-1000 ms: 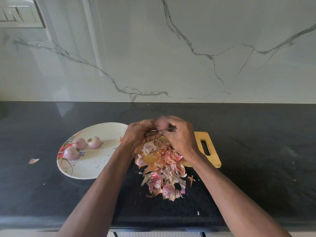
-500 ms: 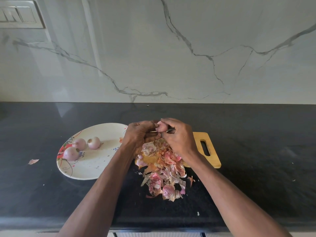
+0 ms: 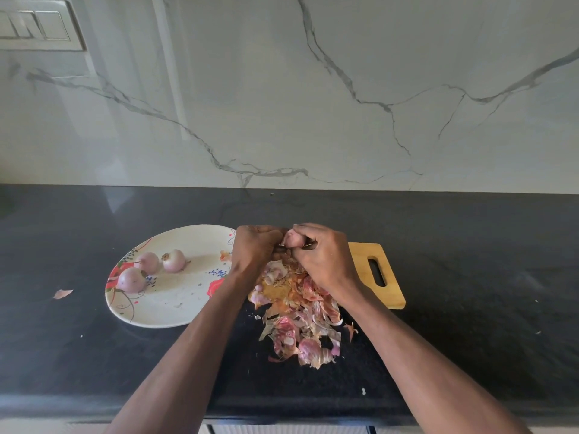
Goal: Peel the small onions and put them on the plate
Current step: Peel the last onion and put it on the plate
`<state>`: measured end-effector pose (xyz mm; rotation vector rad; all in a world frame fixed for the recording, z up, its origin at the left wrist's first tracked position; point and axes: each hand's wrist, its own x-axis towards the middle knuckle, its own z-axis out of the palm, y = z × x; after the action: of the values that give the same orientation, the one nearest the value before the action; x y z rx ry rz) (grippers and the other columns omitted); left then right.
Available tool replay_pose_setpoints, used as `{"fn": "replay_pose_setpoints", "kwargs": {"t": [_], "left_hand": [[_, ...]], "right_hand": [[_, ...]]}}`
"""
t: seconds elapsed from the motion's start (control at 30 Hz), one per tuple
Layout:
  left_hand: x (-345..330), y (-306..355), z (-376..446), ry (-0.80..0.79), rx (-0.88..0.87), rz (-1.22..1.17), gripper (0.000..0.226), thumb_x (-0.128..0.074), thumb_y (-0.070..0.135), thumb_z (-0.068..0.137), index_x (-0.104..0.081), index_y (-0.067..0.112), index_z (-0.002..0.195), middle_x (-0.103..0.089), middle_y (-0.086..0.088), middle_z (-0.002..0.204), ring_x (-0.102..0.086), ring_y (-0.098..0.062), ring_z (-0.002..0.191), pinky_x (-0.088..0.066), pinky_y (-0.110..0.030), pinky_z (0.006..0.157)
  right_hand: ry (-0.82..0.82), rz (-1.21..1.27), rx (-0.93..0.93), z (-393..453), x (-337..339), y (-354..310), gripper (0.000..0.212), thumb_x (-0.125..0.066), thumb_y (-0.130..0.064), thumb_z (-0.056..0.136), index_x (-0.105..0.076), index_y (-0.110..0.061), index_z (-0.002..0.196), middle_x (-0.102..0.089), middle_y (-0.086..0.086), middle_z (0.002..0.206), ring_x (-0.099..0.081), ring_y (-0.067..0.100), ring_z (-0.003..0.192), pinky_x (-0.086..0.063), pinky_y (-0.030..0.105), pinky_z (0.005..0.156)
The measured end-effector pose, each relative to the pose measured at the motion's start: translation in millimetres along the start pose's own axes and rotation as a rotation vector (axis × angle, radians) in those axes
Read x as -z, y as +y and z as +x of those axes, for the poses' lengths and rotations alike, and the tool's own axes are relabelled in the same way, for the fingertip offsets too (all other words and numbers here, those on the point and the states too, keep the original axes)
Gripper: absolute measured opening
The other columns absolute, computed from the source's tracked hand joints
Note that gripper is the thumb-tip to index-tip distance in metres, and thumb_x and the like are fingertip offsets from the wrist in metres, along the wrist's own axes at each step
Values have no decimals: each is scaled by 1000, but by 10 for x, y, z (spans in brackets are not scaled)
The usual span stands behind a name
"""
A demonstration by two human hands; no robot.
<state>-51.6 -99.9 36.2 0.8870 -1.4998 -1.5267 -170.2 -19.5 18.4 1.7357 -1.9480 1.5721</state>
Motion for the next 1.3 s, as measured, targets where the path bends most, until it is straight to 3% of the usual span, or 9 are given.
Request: {"fn": "replay_pose_setpoints", "kwargs": {"t": [0.17,0.37,0.6,0.73,0.87,1.0,1.3], "left_hand": [[30,64,19,-87,80,-184,22,-52,-9,96,-73,-3,94,-74,-24,88,-73,-28,68,-63,-30,64],[94,75,51,-33,-15,-176,14,-66,7,95,-73,-5,94,-76,-20,89,-75,-33,81,-64,-37,73],[80,65,44,-195,45,-46,16,-72,9,90,-75,-6,95,-76,-21,92,-74,-33,83,-63,-34,72],[66,63,33,-166,56,-32,14,-74,7,88,-75,-7,90,-75,-22,84,-73,-31,76,-62,-29,65],[76,64,36,-152,57,12,10,-72,2,88,-74,-7,86,-74,-19,76,-73,-26,64,-60,-27,59],[83,45,45,-124,39,72,11,-71,1,89,-74,-7,82,-72,-18,71,-70,-22,57,-58,-26,55],[73,51,53,-96,34,76,16,-72,3,86,-73,-4,72,-70,-17,65,-67,-22,54,-58,-29,54]], "right_hand": [[-28,160,-208,73,48,53,43,-82,-10,81,-71,-14,123,-74,1,117,-69,10,105,-57,24,90],[-27,492,-386,154,155,49,44,-82,4,76,-69,-14,114,-74,1,109,-71,12,103,-58,23,80],[28,319,-294,116,94,94,42,-82,-5,81,-69,-20,118,-74,-1,112,-70,9,101,-60,25,82],[32,186,-184,95,53,99,43,-80,-3,82,-69,-17,122,-72,0,116,-70,12,101,-61,27,82],[40,73,-48,63,44,85,42,-79,5,79,-70,-9,117,-65,-8,113,-63,8,103,-53,12,85],[28,18,19,46,19,94,39,-78,5,79,-71,-7,115,-68,0,114,-60,7,103,-50,10,85],[1,121,-105,62,30,59,35,-81,-7,82,-72,-15,115,-66,-11,106,-62,-4,95,-50,8,76]]}}
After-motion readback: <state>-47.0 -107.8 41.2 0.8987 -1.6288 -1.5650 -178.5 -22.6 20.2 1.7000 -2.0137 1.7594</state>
